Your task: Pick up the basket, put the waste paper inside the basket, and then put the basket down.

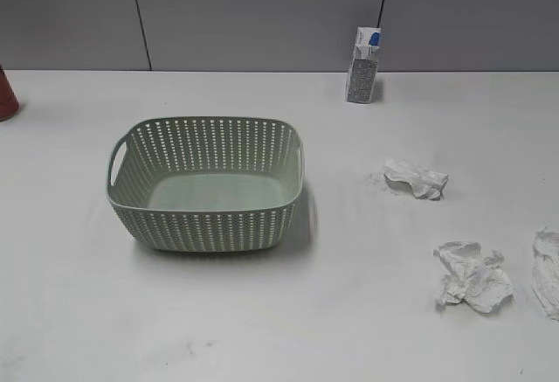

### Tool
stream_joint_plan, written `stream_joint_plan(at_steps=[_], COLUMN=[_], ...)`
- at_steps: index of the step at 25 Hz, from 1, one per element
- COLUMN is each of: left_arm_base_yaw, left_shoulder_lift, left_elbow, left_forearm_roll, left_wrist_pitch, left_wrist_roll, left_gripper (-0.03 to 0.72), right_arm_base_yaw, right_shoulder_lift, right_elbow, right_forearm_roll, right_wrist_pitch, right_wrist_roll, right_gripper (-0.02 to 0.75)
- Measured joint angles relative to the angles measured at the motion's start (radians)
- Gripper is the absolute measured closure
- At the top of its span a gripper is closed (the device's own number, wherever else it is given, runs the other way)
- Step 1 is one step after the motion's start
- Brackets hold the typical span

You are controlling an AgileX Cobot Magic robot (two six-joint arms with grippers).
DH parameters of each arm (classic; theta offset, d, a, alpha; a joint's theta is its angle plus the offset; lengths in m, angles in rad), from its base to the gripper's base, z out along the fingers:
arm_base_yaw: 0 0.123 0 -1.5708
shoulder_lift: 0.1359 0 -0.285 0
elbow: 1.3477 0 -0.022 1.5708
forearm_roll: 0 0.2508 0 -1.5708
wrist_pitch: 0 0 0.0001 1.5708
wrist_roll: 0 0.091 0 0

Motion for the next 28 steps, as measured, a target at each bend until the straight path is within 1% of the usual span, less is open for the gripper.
stream_joint_plan(at_steps=[2, 3, 7, 9, 12, 15, 17, 20, 22, 24, 26, 28], left_arm_base_yaw=[0.0, 0.0, 0.0, 0.0, -0.002, -0.02, -0.05, -0.129, -0.188, -0.222, -0.236, -0.253], left_shoulder_lift=[0.075, 0.122, 0.338, 0.456, 0.655, 0.86, 1.004, 1.187, 1.298, 1.419, 1.52, 1.607], left_elbow=[-0.019, -0.028, -0.078, -0.115, -0.187, -0.279, -0.35, -0.459, -0.525, -0.582, -0.622, -0.661], left_forearm_roll=[-0.03, -0.047, -0.142, -0.208, -0.271, -0.282, -0.273, -0.232, -0.149, -0.036, 0.0, 0.0], left_wrist_pitch=[-0.061, -0.102, -0.182, -0.186, -0.167, -0.134, -0.125, -0.125, -0.126, -0.125, -0.118, -0.111], left_wrist_roll=[0.029, 0.044, 0.115, 0.145, 0.18, 0.194, 0.196, 0.192, 0.134, 0.029, -0.022, -0.043], left_gripper=[0.235, 0.22, 0.12, 0.091, 0.083, 0.084, 0.085, 0.092, 0.098, 0.101, 0.101, 0.101], right_arm_base_yaw=[0.0, 0.0, 0.0, 0.0, 0.0, 0.0, 0.0, 0.0, 0.0, 0.0, 0.0, 0.0], right_shoulder_lift=[0.0, 0.0, 0.0, 0.0, 0.0, 0.0, 0.0, 0.0, 0.0, 0.0, 0.0, 0.0], right_elbow=[0.0, 0.0, 0.0, 0.0, 0.0, 0.0, 0.0, 0.0, 0.0, 0.0, 0.0, 0.0], right_forearm_roll=[0.0, 0.0, 0.0, 0.0, 0.0, 0.0, 0.0, 0.0, 0.0, 0.0, 0.0, 0.0], right_wrist_pitch=[0.0, 0.0, 0.0, -0.001, -0.001, -0.001, -0.001, -0.001, -0.001, -0.001, -0.001, -0.001], right_wrist_roll=[0.0, 0.0, 0.0, 0.0, 0.0, 0.0, 0.0, 0.0, 0.0, 0.0, 0.0, 0.0], right_gripper=[0.218, 0.218, 0.218, 0.218, 0.218, 0.218, 0.218, 0.218, 0.218, 0.218, 0.218, 0.218])
